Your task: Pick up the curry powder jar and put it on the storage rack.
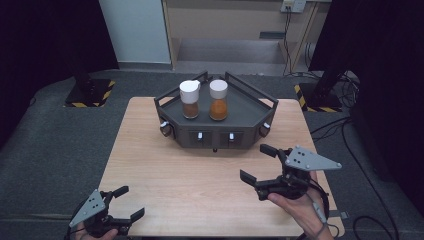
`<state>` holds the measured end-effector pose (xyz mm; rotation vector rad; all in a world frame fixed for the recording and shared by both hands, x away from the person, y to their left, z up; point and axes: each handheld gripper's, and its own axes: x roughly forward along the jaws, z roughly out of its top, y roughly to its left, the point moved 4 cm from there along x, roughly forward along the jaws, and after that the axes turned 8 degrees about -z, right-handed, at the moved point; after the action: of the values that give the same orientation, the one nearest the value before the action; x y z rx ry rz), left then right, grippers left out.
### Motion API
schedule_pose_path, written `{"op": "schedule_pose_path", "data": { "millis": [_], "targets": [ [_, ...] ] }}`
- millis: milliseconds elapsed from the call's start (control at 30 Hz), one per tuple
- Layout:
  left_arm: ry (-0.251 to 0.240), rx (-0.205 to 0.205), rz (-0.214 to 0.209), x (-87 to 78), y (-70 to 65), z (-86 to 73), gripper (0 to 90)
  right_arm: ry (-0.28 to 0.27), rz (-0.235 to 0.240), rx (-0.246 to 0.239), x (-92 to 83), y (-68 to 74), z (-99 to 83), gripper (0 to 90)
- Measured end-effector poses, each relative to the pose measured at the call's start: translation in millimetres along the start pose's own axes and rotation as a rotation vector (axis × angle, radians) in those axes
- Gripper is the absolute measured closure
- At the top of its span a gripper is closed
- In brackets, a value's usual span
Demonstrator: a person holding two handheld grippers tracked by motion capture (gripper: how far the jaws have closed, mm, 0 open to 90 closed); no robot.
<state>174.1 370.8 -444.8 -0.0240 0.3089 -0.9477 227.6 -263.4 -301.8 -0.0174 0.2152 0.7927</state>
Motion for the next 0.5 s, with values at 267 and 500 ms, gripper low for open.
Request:
{"op": "schedule_pose_path", "data": {
  "millis": [267,500],
  "targets": [
    [0.002,0.0,0.0,0.9,-0.2,0.1,4.3,-0.029,-0.036,-0.015,-25.5,-12.9,-22.9,5.5],
    [-0.007,0.0,0.006,0.0,-0.5,-0.5,4.4,-0.034,-0.141,-0.017,-54.3,-17.6,-42.7,5.1]
  ]
}}
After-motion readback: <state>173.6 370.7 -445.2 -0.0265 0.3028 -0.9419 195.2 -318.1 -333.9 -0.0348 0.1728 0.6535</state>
